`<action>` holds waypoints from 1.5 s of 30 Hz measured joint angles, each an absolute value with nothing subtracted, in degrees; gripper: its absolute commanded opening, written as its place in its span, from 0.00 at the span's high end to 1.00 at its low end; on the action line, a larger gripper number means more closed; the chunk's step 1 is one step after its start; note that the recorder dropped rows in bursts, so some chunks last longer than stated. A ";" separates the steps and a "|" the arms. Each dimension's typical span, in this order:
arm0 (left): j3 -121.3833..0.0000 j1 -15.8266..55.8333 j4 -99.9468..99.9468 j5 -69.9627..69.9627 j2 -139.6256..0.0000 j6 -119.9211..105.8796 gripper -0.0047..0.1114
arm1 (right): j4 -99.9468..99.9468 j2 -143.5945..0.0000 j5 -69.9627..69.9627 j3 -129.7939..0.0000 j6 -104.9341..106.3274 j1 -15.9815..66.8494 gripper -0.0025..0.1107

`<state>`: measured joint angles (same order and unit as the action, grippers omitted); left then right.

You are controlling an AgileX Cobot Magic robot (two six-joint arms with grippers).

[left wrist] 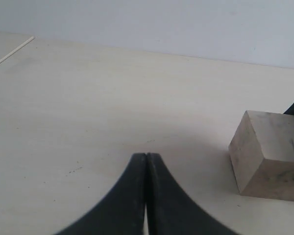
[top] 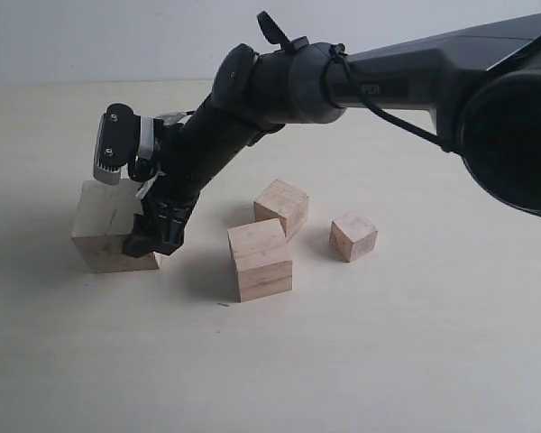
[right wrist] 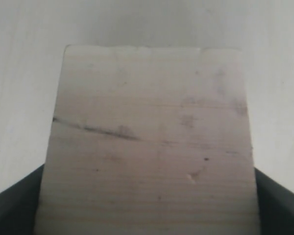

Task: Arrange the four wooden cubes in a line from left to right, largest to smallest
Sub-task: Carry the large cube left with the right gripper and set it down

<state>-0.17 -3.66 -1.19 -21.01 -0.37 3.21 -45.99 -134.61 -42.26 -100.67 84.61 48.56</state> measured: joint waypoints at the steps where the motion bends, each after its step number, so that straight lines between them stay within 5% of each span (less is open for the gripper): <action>1: -0.17 -3.66 -1.19 -21.01 -0.37 3.21 0.96 | -45.99 -134.61 -41.76 -100.67 84.39 48.66 0.98; 37: -0.17 -3.66 -1.19 -21.01 -0.37 3.21 0.96 | -43.47 -134.51 -46.65 -101.24 81.15 45.16 0.97; 41: -0.17 -3.66 -1.19 -21.01 -0.37 3.21 0.96 | -43.75 -134.74 -46.66 -101.24 81.80 45.16 0.90; 45: -0.17 -3.66 -1.19 -21.01 -0.37 3.21 0.96 | -44.67 -134.97 -46.77 -101.24 81.82 45.16 0.71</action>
<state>-0.17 -3.66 -1.19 -21.01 -0.37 3.21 -44.67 -134.97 -46.77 -101.24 81.82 45.16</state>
